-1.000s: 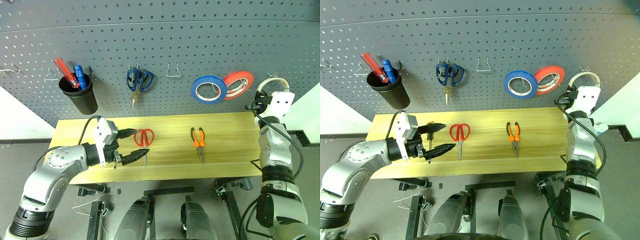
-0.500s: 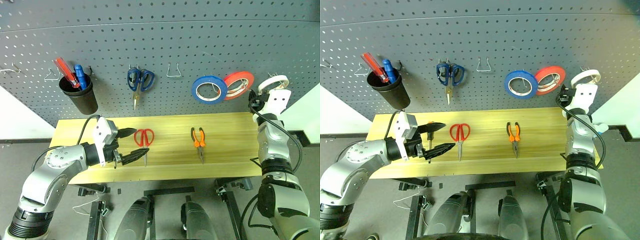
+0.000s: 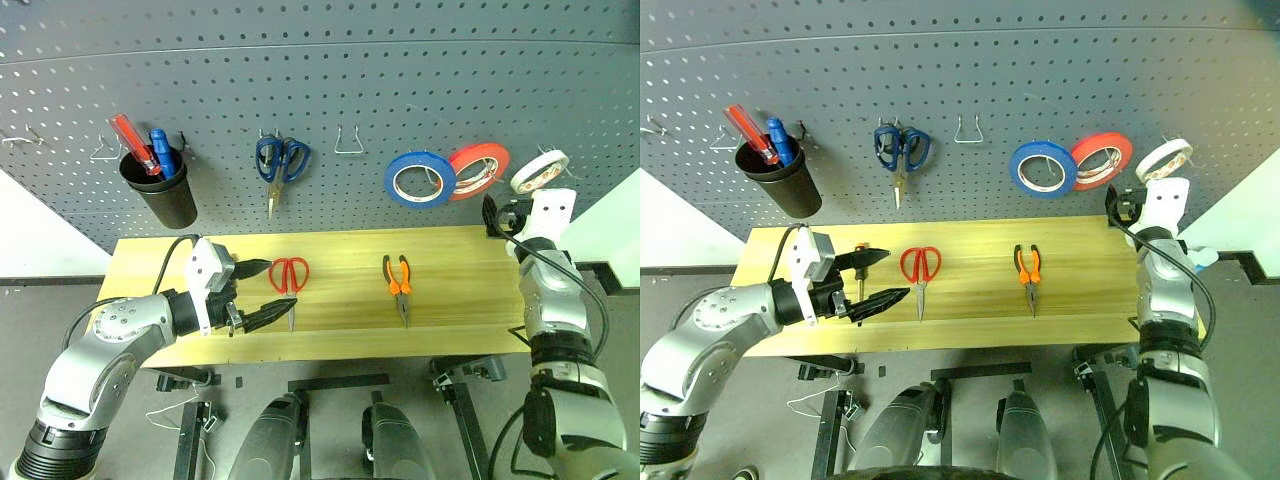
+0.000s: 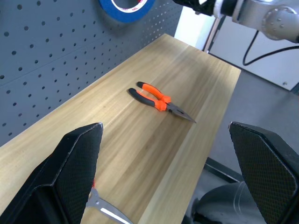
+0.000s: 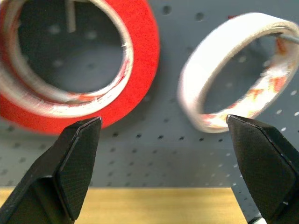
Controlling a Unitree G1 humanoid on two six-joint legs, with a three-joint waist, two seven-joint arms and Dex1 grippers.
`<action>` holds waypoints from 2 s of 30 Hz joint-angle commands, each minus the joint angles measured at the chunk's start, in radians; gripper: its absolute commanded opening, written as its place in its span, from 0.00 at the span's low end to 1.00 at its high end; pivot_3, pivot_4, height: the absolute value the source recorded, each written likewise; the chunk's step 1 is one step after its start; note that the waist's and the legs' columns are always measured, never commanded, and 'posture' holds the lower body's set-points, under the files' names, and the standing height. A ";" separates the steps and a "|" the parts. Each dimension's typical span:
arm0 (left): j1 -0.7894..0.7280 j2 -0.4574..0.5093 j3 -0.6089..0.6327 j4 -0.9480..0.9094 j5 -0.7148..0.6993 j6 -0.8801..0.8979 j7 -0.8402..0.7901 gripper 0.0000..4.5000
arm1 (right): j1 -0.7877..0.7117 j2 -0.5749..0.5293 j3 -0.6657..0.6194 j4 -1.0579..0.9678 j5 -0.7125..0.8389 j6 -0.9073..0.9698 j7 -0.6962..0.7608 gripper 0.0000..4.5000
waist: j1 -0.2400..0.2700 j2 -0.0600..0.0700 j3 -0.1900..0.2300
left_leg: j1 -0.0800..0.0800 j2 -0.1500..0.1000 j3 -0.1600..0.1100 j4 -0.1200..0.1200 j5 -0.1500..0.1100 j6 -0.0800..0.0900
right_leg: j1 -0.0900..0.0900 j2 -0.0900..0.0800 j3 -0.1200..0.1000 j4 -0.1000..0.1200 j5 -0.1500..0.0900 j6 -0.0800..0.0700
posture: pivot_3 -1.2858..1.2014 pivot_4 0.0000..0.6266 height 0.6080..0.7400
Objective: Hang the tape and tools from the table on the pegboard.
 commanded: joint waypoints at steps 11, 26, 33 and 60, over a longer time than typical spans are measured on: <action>0.215 0.036 0.100 -0.065 0.027 -0.087 -0.019 1.00 | 0.305 0.020 0.015 -0.690 0.073 0.522 -0.029 0.99 | 0.000 0.000 0.000 | 0.000 0.001 0.000 -0.001 -0.003 0.004 | -0.001 0.000 0.001 0.000 0.000 -0.001 | 0.53 0.32 1.00; 0.262 -0.001 0.100 -0.094 0.042 -0.115 0.016 1.00 | 0.275 0.084 0.089 -0.821 0.079 0.748 -0.055 0.99 | -0.001 0.000 0.000 | 0.000 0.001 0.000 -0.002 -0.003 0.004 | -0.002 0.000 0.001 -0.001 0.000 -0.001 | 0.54 0.32 1.00; 0.284 -0.037 0.133 -0.128 0.010 -0.152 0.017 1.00 | 0.237 0.069 0.142 -0.774 0.080 0.890 -0.035 0.99 | 0.000 0.000 0.000 | 0.000 0.001 0.000 -0.001 -0.003 0.004 | -0.002 0.000 0.001 -0.001 0.000 -0.001 | 0.54 0.31 1.00; 0.409 -0.075 0.133 -0.213 0.034 -0.206 0.083 1.00 | -0.044 0.259 0.287 -0.546 0.028 1.186 -0.115 0.99 | -0.002 0.000 0.000 | -0.002 0.001 0.000 -0.002 -0.003 0.004 | -0.008 0.000 0.001 -0.001 0.000 -0.002 | 0.54 0.39 1.00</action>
